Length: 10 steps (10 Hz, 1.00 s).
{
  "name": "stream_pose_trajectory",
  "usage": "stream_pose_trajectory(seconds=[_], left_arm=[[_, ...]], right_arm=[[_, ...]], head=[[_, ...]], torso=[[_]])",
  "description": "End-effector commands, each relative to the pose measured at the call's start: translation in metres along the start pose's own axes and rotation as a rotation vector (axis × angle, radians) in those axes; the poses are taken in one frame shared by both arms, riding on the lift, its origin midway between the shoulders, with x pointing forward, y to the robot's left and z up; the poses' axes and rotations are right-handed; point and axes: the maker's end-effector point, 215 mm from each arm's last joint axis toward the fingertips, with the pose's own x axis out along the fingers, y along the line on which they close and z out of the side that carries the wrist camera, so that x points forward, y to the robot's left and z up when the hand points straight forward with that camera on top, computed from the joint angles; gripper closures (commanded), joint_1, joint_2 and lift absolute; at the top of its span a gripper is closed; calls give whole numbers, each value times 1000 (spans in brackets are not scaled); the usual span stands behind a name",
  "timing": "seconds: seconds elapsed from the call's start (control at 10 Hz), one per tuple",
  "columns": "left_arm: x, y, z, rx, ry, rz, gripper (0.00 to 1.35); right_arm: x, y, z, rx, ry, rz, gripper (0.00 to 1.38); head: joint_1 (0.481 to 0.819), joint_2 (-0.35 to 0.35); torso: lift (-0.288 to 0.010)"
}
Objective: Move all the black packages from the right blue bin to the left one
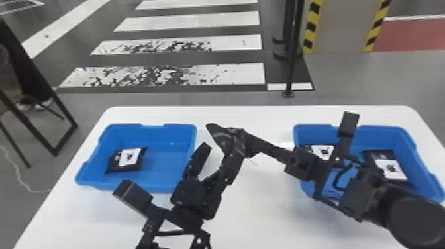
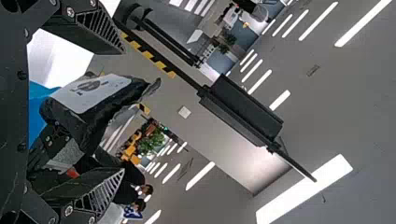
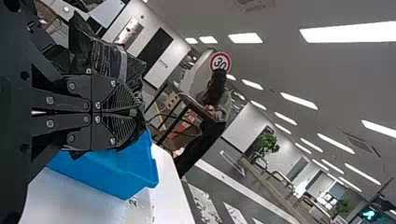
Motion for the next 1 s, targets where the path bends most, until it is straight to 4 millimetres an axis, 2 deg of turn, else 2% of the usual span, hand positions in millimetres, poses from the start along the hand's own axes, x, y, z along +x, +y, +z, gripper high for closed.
stream_pose_trajectory(seconds=[0.0,0.1,0.2,0.3,0.5,0.8,0.9], left_arm=[[0,-2,-1,-3,2,-4,145],[1,-2,-1,4,5,-5,167],[1,1,-10,22,39,-3,470],[0,2,-21,27,107,1,1122],[-2,6,-4,124,100,24,1211],[-12,18,12,131,53,85,1211],[-13,21,16,134,45,97,1211]], right_arm=[[10,11,-15,26,22,31,1179],[14,17,-20,33,26,48,1179],[15,20,-16,30,18,54,1179],[15,20,-12,25,8,56,1179],[15,21,-8,24,-7,59,1179],[12,16,-10,32,-19,51,1179],[12,17,-7,27,-30,53,1122]], head=[[695,137],[695,152],[695,166],[695,171],[695,165],[695,186],[695,195]], torso=[[-140],[-140],[-140],[-140],[-140],[-140],[-140]])
